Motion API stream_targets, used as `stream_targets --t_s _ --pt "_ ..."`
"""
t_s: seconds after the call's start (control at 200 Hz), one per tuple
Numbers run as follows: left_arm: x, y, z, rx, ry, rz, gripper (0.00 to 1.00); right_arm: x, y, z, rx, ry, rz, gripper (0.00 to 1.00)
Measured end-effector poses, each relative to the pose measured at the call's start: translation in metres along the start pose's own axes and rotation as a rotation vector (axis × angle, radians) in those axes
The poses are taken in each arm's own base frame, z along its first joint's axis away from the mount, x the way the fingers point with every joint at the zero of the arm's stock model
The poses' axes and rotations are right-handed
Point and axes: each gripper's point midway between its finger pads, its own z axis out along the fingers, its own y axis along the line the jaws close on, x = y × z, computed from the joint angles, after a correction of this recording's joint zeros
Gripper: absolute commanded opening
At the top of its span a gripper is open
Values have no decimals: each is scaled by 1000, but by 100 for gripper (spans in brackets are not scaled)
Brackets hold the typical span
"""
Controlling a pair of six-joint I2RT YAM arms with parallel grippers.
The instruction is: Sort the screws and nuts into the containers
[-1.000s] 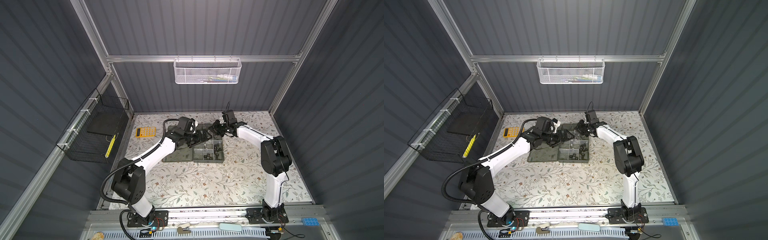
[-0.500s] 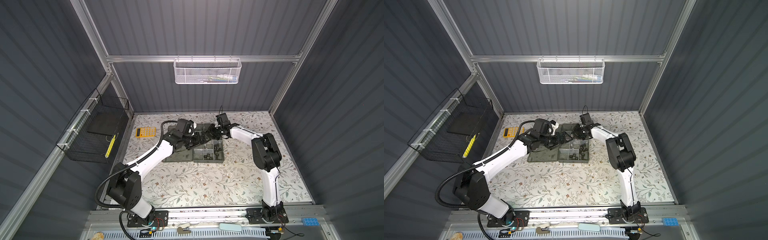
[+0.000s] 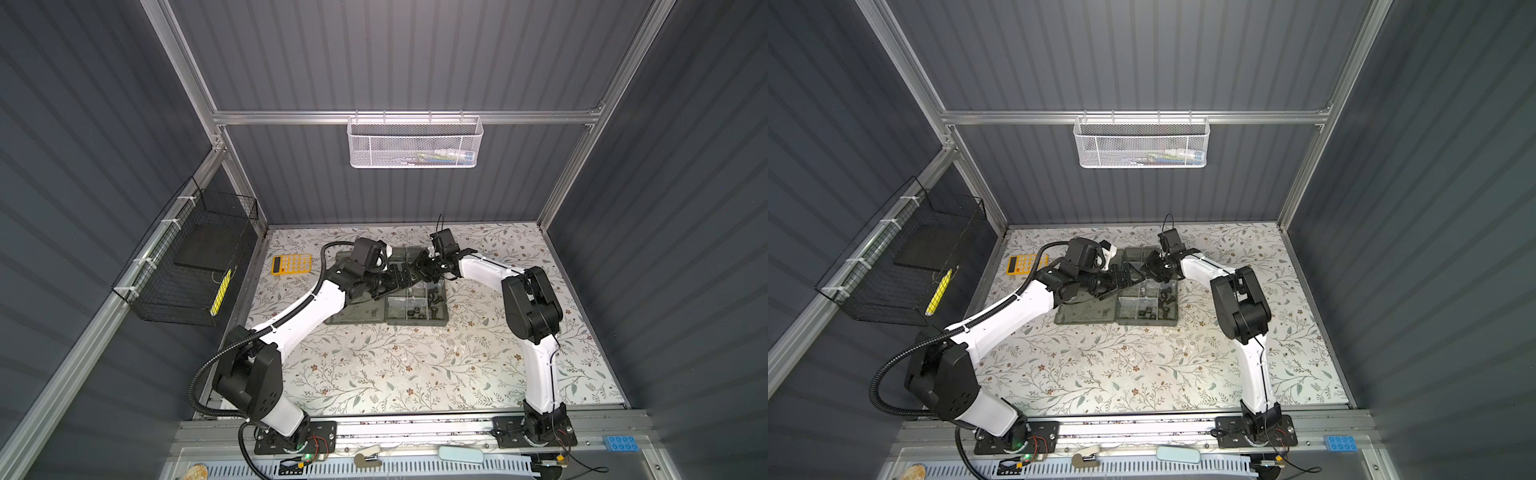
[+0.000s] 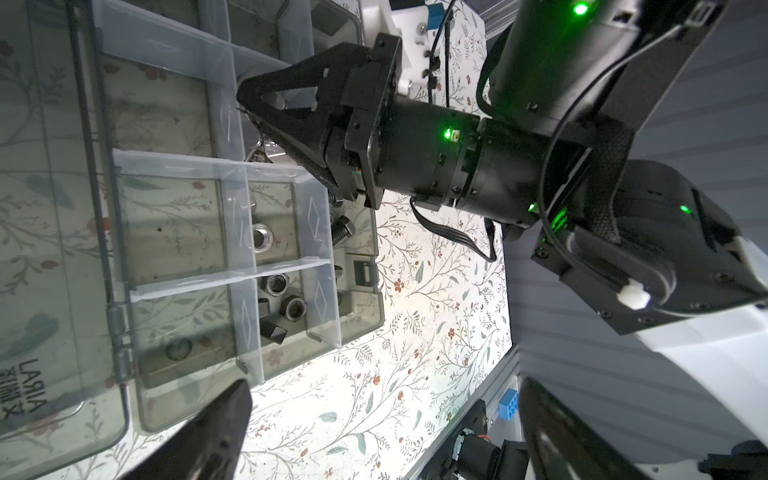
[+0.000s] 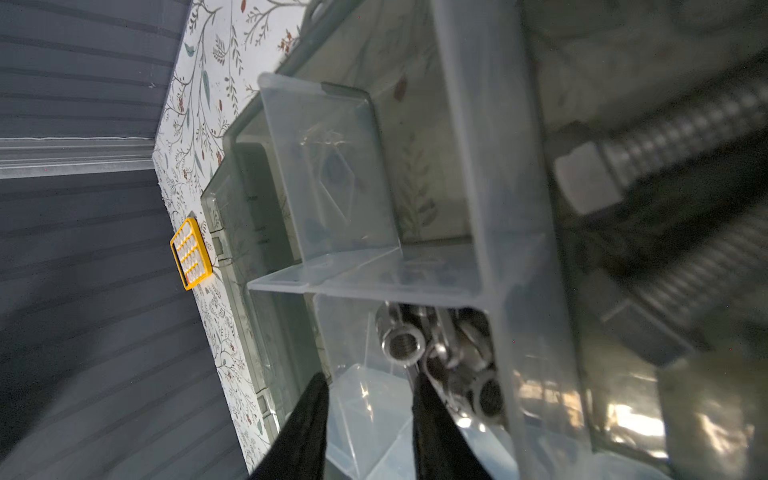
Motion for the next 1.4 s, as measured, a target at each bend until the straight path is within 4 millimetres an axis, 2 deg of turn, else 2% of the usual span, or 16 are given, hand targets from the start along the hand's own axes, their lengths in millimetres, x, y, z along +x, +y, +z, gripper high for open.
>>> stream_targets --t_s 0.105,0.215,0.35,0.49,0.56,0.65,0.75,0.846,0.961,1.096,1.236,1.346,1.401 --pt "0 1 0 -4 -2 7 100 -1 2 -3 -3 -8 -10 45" --pt "-1 6 -2 -21 -3 10 100 -1 7 -17 -10 -36 -25 56" --pt "-7 14 -11 -44 -19 13 100 -8 28 -52 -37 -108 -68 70" --pt "-25 33 -26 -98 -69 22 100 -19 55 -94 -88 -201 -125 87" --pt "-35 46 -33 -143 -99 31 100 -21 58 -116 -98 -243 -142 99" --pt "-47 65 -45 -203 -132 33 100 -24 53 -143 -92 -300 -166 99" --pt "-64 87 -63 -259 -188 26 100 -33 33 -174 -60 -376 -160 99" --pt "-76 112 -82 -332 -248 27 100 -46 6 -204 -20 -457 -132 99" --pt "-85 152 -99 -461 -300 30 100 -61 -45 -242 72 -576 -53 99" --pt "-78 204 -112 -640 -321 42 100 -68 -111 -278 242 -724 28 99" --pt "-68 246 -134 -845 -375 101 100 -61 -159 -301 435 -844 -9 99" --pt "-59 273 -152 -993 -421 145 100 -54 -186 -308 555 -896 -69 99" --pt "-60 283 -158 -1052 -438 154 100 -50 -197 -308 602 -911 -99 99"
